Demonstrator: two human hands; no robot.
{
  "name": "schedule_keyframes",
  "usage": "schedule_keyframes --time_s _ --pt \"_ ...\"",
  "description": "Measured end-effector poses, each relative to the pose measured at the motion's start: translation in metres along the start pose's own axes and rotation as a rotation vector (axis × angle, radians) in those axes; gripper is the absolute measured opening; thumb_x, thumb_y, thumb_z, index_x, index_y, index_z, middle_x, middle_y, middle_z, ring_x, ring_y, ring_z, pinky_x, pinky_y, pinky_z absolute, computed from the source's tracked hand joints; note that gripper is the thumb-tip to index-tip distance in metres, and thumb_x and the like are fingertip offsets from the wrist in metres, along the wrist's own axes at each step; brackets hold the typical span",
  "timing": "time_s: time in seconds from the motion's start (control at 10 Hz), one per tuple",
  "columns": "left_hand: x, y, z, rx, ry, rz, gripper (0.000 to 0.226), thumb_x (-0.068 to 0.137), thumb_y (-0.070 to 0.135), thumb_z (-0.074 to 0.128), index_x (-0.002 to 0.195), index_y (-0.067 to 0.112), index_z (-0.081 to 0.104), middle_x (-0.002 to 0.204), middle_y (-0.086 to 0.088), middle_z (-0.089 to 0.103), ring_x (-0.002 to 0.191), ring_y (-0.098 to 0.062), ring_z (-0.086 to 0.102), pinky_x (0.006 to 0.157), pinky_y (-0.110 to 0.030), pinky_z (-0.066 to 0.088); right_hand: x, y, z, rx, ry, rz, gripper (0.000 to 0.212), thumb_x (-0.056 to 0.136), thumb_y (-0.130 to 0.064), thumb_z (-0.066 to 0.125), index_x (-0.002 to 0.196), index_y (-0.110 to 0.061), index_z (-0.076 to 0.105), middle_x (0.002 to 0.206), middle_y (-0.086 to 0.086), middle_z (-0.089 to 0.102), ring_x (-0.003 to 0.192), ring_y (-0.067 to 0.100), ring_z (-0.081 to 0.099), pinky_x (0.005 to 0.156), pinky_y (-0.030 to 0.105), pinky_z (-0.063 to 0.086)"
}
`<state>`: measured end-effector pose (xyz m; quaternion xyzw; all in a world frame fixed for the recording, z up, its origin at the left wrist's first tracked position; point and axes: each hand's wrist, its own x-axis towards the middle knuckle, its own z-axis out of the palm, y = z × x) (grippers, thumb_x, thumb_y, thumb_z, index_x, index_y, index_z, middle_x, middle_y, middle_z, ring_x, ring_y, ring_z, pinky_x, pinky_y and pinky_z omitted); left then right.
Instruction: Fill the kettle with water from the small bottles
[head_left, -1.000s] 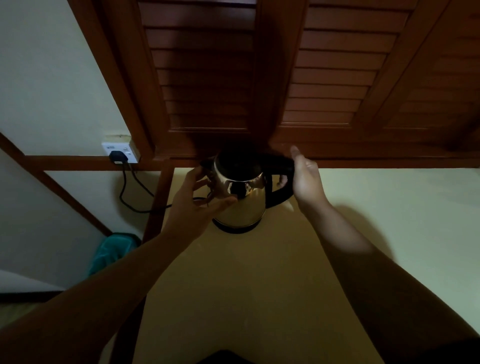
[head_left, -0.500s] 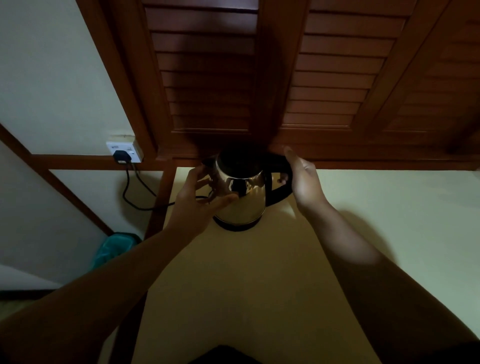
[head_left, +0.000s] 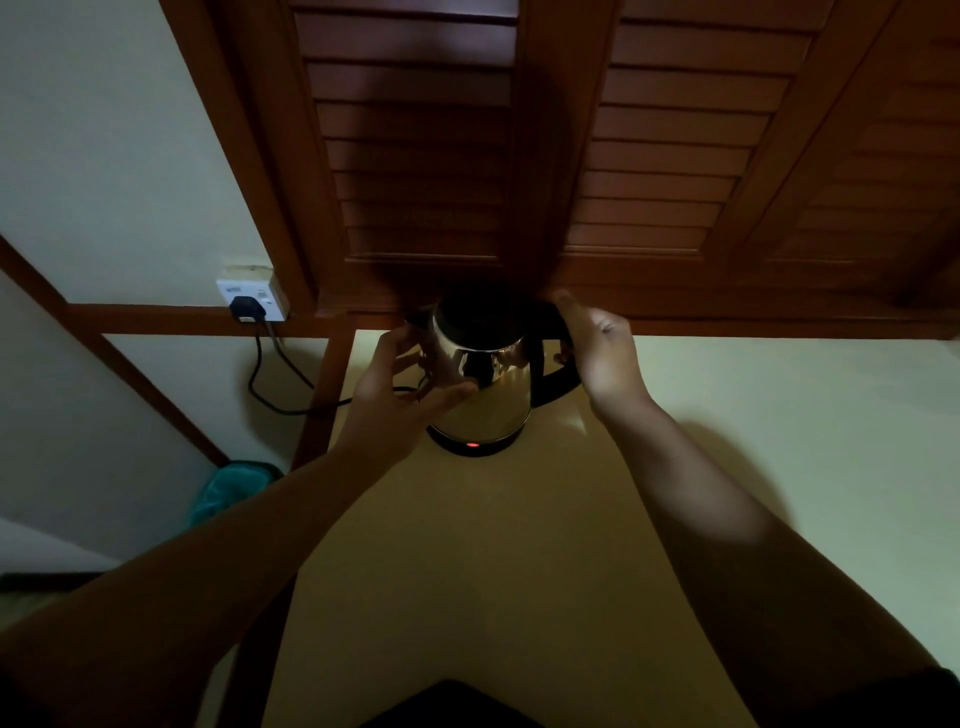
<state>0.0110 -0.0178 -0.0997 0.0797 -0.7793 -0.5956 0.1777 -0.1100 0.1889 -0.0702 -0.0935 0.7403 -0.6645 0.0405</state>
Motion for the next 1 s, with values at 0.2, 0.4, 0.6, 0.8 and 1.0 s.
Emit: schedule_keyframes --time_s 0.2,0.4,0.6,0.8,1.0 --pt "0.000 0.002 0.000 -0.013 0.004 -0.016 0.080 0.073 0.027 0.089 0.141 0.026 0.047 0.132 0.025 0.054 0.123 0.008 0.051 0.080 -0.007 0.053 -0.005 0.000 0.001 -0.002 0.040 0.008 0.052 0.108 -0.047 0.056 0.062 -0.023 0.057 0.059 -0.005 0.051 0.060 0.015 0.050 0.070 0.036 0.042" --pt "-0.003 0.004 0.001 -0.025 -0.009 -0.063 0.073 0.075 0.028 0.088 0.135 0.039 0.048 0.127 0.031 0.054 0.111 0.026 0.048 0.075 -0.003 0.049 -0.019 0.010 0.001 0.074 0.116 0.046 0.040 0.111 -0.051 0.044 0.116 -0.018 0.066 0.104 -0.004 0.066 0.099 0.012 0.061 0.091 0.029 0.042" --pt "-0.004 0.005 -0.001 0.030 -0.031 -0.081 0.080 0.077 0.036 0.087 0.145 0.031 0.047 0.136 0.023 0.054 0.116 0.020 0.047 0.079 -0.003 0.045 -0.034 0.031 -0.003 0.087 0.118 0.078 0.101 0.080 -0.095 0.044 0.147 -0.022 0.061 0.148 0.000 0.064 0.142 0.018 0.055 0.124 0.053 0.039" --pt "-0.010 0.012 0.004 0.039 0.009 -0.078 0.078 0.076 0.036 0.088 0.142 0.032 0.047 0.130 0.025 0.055 0.111 0.022 0.048 0.083 -0.006 0.047 -0.021 0.041 -0.006 0.052 0.078 0.171 0.126 0.061 -0.112 0.035 0.153 -0.029 0.055 0.155 -0.003 0.058 0.148 0.017 0.048 0.128 0.051 0.032" --pt "-0.013 0.018 0.004 0.058 0.011 -0.116 0.082 0.076 0.042 0.087 0.146 0.033 0.046 0.138 0.018 0.055 0.118 0.012 0.051 0.084 -0.008 0.049 -0.031 0.016 -0.002 0.143 0.063 0.252 0.077 0.103 -0.074 0.032 0.162 -0.025 0.044 0.161 0.001 0.051 0.151 0.020 0.045 0.127 0.045 0.035"
